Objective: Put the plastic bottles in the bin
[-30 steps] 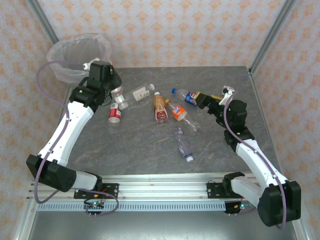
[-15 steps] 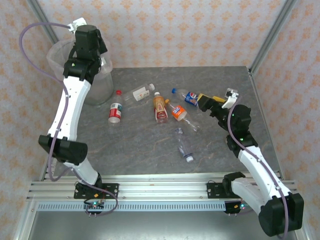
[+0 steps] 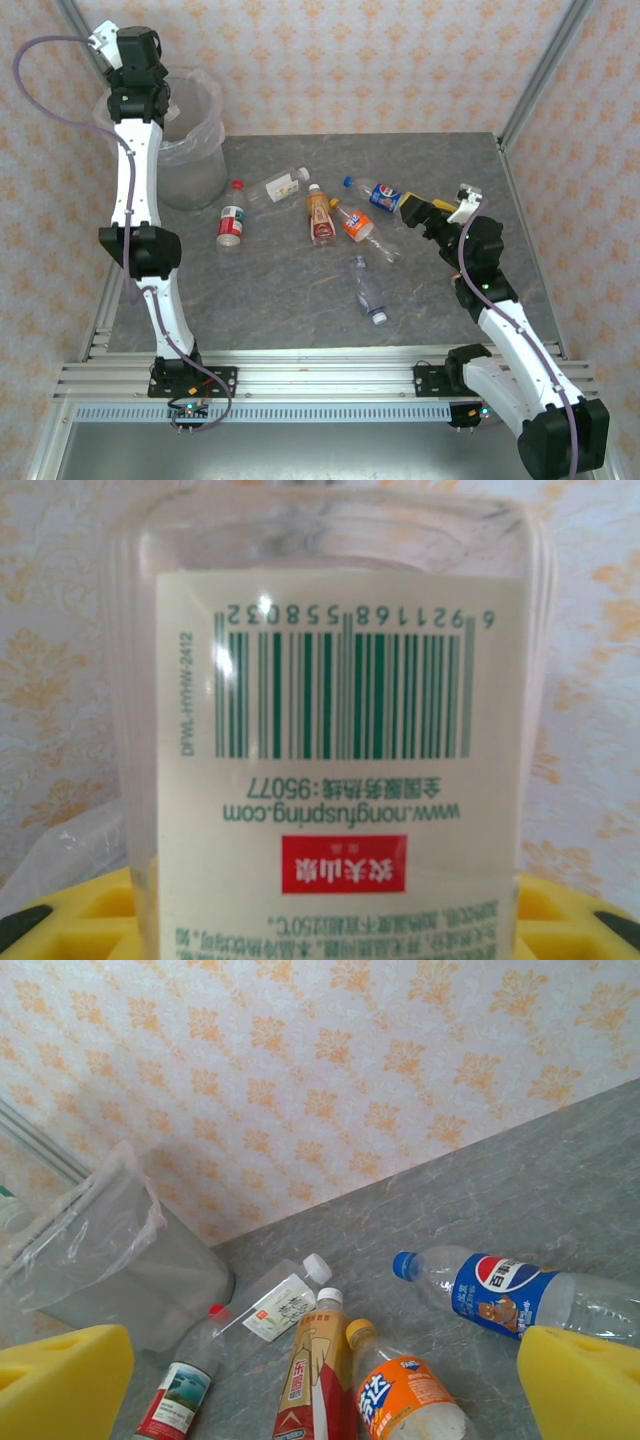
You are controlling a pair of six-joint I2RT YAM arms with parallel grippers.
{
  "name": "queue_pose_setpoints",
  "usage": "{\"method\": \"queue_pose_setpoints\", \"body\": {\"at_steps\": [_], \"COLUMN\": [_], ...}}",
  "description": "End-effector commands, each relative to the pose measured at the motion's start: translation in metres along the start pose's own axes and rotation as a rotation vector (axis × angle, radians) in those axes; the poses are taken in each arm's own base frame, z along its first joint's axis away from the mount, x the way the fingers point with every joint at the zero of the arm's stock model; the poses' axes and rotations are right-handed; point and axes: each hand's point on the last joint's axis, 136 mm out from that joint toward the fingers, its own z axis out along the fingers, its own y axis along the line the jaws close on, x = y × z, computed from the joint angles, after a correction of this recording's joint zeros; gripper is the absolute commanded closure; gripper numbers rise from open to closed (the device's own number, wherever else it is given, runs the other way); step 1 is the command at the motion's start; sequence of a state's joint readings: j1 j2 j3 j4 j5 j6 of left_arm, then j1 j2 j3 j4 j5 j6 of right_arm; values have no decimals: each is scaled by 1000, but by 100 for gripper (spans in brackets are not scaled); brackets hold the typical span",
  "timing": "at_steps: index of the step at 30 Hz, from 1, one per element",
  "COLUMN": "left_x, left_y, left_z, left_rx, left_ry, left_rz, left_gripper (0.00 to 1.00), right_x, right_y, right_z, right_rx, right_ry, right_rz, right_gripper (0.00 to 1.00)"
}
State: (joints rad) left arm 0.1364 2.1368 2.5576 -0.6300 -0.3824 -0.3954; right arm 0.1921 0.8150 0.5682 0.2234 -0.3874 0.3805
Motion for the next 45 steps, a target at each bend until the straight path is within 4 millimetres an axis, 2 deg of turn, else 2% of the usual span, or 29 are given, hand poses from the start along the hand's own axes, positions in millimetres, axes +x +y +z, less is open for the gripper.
{"method": "queue_pose_setpoints", "body": {"at_steps": [1,7,14,22,28,36,45], "left_x": [10,49,92,141,161,145,117], "left_y": [-2,5,3,11,12,5,-7], "left_z": [6,37,55,64,64,52,35], "left_rx": [29,23,25,-9,-4,41,106], "left_ry": [53,159,261,396,468,462,432], "left_rz": [-76,-147,-131,-93,-77,-87,-128], "left_gripper": [48,48,47,44,38,21,13], "right_x": [2,7,11,16,19,27,34], "right_y": [-6,-13,-19,-21,-23,-31,-40], "right_z": [-1,-2,-1,3,3,5,13], "right_rx": [29,62,90,94,102,134,183], "right_ry": [-6,11,23,48,58,89,147], "right_rz": [-12,-12,-12,4,12,7,-1], "right_gripper": [1,1,1,1,1,1,1]}}
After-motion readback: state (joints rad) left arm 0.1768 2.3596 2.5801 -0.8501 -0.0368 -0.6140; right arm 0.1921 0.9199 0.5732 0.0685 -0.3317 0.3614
